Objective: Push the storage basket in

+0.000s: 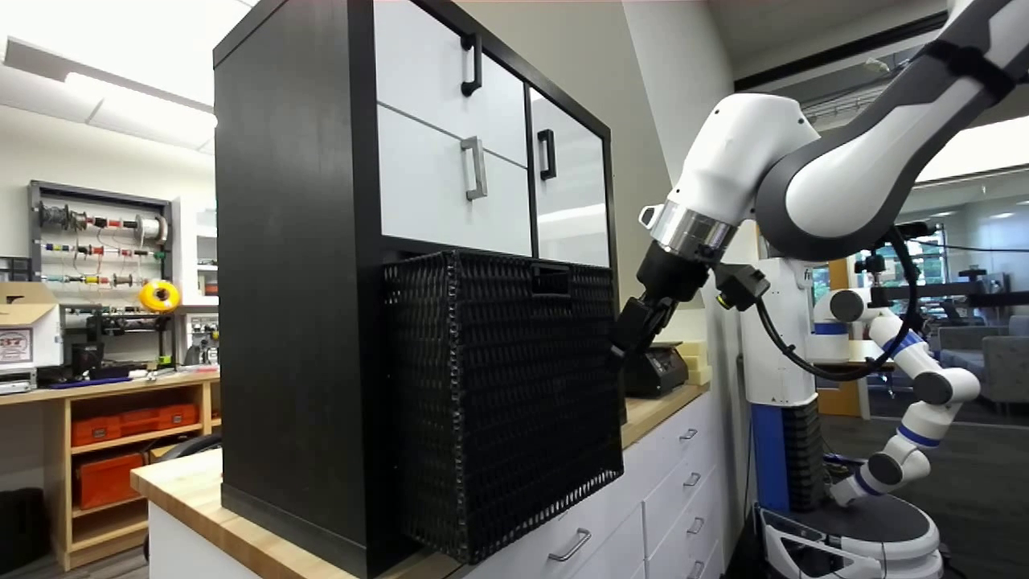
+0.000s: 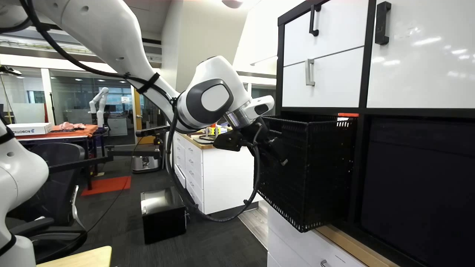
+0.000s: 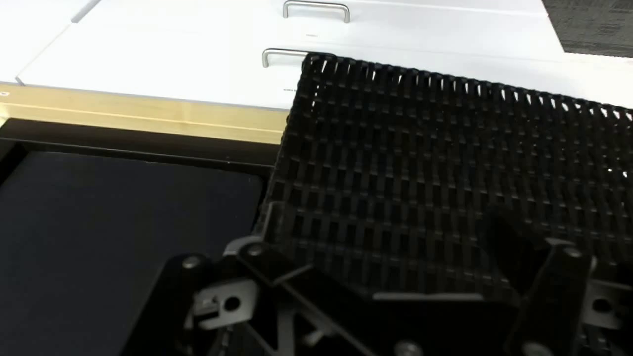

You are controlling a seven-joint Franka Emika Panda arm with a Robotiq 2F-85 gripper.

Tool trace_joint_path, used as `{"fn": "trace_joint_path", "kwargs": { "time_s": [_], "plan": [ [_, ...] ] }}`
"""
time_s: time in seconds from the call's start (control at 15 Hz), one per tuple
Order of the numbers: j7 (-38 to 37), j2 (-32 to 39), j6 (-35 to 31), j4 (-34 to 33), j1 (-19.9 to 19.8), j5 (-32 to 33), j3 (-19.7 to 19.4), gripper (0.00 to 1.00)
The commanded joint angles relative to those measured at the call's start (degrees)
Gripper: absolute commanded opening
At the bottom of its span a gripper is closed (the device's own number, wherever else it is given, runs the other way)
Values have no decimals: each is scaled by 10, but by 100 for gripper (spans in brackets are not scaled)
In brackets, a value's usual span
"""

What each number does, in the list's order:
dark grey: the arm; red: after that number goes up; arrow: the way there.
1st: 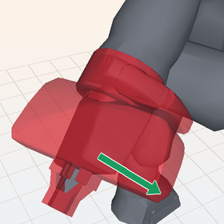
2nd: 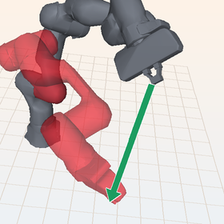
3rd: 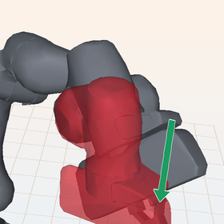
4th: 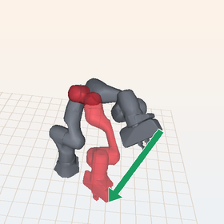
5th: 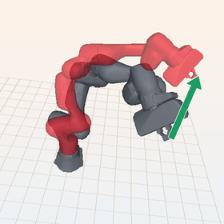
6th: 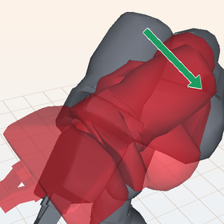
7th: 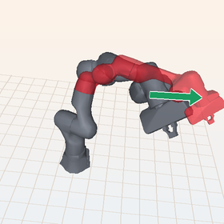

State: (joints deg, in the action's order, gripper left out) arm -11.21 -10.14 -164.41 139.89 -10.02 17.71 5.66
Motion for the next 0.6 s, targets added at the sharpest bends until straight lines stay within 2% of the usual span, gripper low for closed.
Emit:
{"fn": "trace_joint_path", "kwargs": {
  "time_s": [0.0, 0.53],
  "plan": [
    [-50, 44, -13, -46, -17, 42, 14, 100],
    [-102, 124, -10, -132, -5, 110, 2, 100]
  ]
}}
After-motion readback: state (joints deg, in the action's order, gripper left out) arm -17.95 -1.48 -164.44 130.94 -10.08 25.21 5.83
